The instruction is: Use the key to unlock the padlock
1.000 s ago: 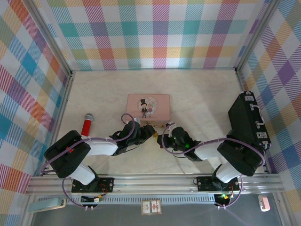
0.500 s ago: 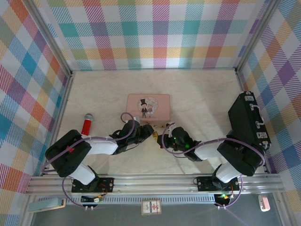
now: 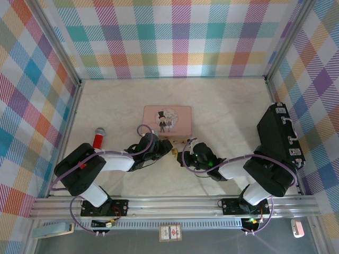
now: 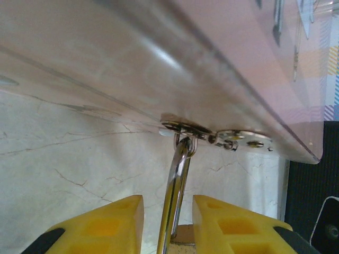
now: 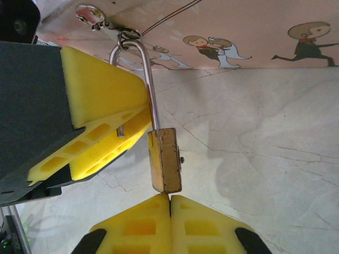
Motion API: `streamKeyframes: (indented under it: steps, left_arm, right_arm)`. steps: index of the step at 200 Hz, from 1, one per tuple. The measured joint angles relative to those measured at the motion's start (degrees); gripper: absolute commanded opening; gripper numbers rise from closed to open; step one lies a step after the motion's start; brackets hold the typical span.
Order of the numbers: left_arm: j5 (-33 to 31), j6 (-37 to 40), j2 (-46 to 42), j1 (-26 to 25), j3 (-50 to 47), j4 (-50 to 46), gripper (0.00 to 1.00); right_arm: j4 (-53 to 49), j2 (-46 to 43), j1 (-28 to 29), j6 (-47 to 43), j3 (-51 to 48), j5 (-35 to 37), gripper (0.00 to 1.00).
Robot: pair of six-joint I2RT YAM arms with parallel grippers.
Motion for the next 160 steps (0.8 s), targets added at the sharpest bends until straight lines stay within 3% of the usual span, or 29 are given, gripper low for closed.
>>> streamKeyframes:
  steps: [49, 101, 138, 160]
  left_arm:
    - [0.0, 2.1, 0.0, 0.8, 0.0, -0.5, 0.29]
    - [-0.3, 4.4, -1.8, 1.2, -0.3, -1.2, 0.33]
    - [-3.8, 8.6, -11.9, 1.2, -1.7, -7.5, 0.41]
    - [-8.0, 11.8, -21.9, 1.2, -1.8, -14.6, 0.52]
  right_arm:
    - [-5.2, 0.0, -0.8, -0.3, 1.9, 0.2, 0.23]
    - [-10.0, 0.0, -2.6, -3.0, 3.9, -1.3, 0.30]
    - [-12.8, -0.2, -3.0, -9.7, 7.2, -3.7, 0.35]
    - [-13.5, -0.2, -3.6, -13.5, 9.1, -5.4, 0.38]
